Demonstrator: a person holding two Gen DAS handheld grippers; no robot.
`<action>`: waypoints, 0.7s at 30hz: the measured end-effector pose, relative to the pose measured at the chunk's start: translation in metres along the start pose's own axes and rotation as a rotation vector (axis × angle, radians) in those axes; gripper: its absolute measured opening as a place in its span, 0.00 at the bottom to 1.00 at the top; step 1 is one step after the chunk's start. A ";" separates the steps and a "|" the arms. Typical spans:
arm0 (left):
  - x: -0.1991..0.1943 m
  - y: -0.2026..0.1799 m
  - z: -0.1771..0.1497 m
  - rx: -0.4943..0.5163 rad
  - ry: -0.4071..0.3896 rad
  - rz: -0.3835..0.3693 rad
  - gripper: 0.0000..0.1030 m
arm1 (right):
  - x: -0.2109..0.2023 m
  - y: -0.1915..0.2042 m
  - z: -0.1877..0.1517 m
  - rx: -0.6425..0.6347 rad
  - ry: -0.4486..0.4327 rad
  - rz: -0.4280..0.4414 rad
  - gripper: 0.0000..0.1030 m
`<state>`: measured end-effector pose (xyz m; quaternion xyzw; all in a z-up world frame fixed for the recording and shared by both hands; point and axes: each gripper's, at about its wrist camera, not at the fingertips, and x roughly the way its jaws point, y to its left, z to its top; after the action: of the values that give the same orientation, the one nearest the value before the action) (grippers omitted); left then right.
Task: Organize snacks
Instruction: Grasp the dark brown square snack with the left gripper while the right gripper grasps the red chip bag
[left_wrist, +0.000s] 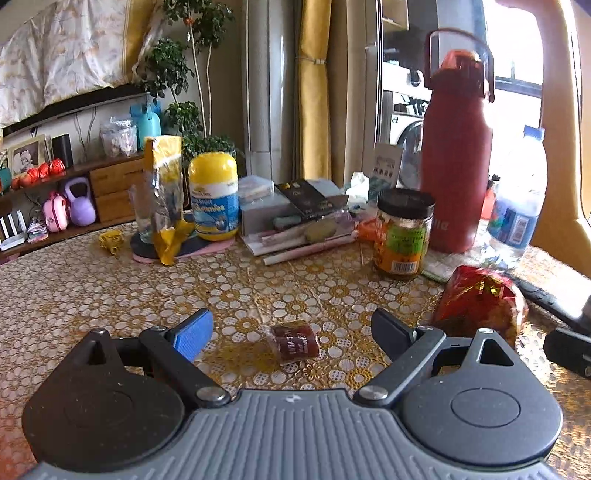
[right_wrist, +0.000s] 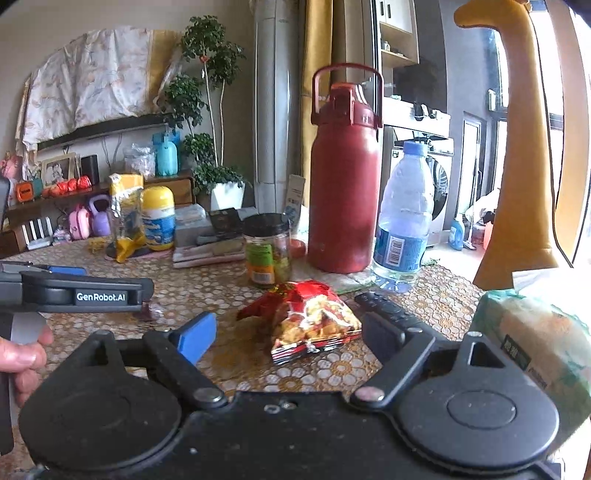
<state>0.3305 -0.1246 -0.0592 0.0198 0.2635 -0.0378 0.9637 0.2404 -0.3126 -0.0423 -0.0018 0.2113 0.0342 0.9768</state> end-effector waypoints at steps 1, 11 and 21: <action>0.005 -0.001 -0.001 0.002 0.005 0.004 0.90 | 0.005 -0.001 0.000 -0.003 0.005 -0.004 0.83; 0.041 0.003 -0.005 -0.051 0.078 -0.002 0.66 | 0.053 -0.002 0.011 -0.042 0.049 -0.002 0.85; 0.047 0.002 -0.005 -0.057 0.108 -0.036 0.33 | 0.089 0.007 0.015 -0.143 0.096 -0.013 0.95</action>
<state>0.3684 -0.1247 -0.0877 -0.0105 0.3166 -0.0464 0.9474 0.3272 -0.2992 -0.0653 -0.0744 0.2547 0.0429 0.9632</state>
